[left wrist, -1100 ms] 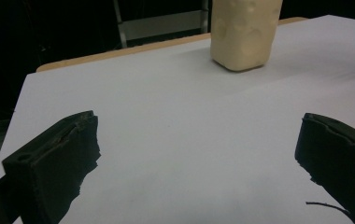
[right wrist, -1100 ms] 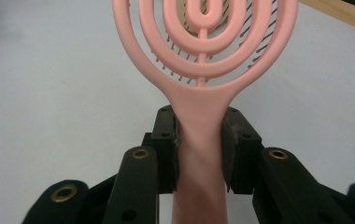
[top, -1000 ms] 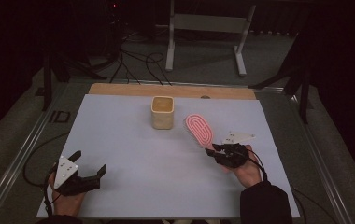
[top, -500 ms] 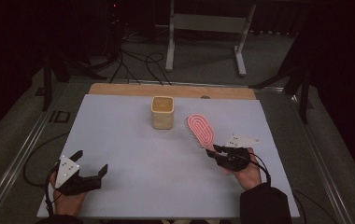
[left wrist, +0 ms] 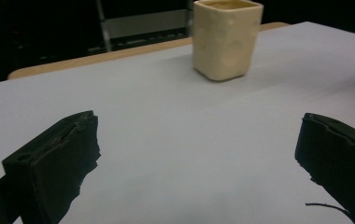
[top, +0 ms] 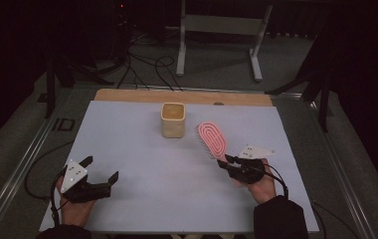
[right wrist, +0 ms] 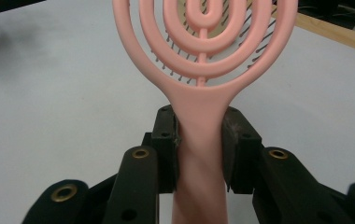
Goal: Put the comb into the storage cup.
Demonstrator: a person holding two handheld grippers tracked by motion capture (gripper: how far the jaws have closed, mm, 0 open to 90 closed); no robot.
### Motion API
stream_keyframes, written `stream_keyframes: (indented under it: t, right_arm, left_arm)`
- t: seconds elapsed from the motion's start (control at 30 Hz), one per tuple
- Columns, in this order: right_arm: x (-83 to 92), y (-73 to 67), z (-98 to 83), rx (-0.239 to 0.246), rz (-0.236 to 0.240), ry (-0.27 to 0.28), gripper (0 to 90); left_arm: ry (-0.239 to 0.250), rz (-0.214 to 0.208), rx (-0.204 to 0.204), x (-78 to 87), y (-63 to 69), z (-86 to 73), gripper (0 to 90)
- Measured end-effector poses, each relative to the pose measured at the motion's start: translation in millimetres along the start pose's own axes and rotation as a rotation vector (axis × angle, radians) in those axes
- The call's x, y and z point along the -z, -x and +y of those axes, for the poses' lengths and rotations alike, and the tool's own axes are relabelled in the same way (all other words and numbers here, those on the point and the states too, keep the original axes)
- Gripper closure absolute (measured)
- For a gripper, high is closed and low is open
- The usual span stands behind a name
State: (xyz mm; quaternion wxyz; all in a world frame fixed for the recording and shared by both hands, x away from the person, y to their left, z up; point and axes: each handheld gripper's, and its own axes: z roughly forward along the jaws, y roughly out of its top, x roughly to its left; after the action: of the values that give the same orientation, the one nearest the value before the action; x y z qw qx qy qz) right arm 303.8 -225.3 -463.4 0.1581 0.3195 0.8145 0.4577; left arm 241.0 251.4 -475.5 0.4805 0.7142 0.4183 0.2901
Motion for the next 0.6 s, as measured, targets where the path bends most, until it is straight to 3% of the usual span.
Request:
stream_keyframes:
  t: [0.23,0.6]
  right_arm:
    - [-0.7,-2.6,0.2,0.001,-0.010,-0.010,69.6]
    - [2.5,-7.0,0.4,-0.002,-0.019,-0.013,69.7]
  left_arm:
    - [-0.004,-0.032,0.006,-9.2,3.8,10.2,0.0]
    - [-0.015,-0.070,-0.016,-23.4,15.3,24.0,0.0]
